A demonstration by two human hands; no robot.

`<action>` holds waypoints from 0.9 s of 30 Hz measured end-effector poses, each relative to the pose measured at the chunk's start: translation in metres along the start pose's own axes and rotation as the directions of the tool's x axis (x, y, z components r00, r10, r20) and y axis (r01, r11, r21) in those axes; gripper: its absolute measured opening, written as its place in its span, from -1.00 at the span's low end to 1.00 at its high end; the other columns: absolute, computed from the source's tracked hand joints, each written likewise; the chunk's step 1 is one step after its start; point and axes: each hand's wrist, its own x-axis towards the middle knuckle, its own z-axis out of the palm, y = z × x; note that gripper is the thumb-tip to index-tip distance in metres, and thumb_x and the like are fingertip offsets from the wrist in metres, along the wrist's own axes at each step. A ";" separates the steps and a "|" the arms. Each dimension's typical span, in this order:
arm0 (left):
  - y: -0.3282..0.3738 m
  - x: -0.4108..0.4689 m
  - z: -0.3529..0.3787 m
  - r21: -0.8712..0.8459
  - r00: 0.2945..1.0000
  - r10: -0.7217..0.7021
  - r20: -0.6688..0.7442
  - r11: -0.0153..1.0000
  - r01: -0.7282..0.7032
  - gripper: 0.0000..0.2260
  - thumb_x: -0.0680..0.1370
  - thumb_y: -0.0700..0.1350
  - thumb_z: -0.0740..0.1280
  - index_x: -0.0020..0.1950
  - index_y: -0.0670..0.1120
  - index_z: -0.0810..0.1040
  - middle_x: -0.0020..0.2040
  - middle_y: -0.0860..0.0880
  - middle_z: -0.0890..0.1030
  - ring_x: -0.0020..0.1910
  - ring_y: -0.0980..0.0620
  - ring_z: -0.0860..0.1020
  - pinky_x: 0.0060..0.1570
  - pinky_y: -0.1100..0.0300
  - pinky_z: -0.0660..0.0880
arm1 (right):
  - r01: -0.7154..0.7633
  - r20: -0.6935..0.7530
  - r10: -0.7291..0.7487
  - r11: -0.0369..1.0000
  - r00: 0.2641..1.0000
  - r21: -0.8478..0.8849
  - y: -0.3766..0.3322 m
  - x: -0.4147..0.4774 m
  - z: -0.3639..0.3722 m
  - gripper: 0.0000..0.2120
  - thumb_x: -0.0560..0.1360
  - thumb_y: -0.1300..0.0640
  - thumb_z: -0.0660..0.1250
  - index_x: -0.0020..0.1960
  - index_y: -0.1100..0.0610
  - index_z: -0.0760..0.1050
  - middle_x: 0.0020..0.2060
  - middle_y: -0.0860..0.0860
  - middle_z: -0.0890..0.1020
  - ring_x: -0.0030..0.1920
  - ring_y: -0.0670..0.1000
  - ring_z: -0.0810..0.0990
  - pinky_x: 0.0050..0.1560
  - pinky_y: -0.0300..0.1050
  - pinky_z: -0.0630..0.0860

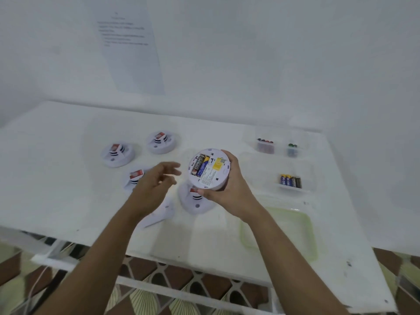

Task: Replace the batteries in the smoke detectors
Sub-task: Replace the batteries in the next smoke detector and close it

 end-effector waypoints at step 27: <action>-0.008 -0.007 -0.040 0.406 0.991 0.093 -0.098 0.913 -0.046 -0.95 0.51 -0.05 0.41 -0.13 0.01 0.59 -0.18 0.16 0.62 -0.16 0.14 0.56 -0.24 0.37 0.33 | -0.051 0.007 0.050 0.996 0.999 0.075 0.003 -0.036 0.037 -0.13 0.33 0.47 0.54 0.49 0.10 0.21 0.35 -0.09 0.46 0.30 -0.21 0.49 0.07 -0.27 0.58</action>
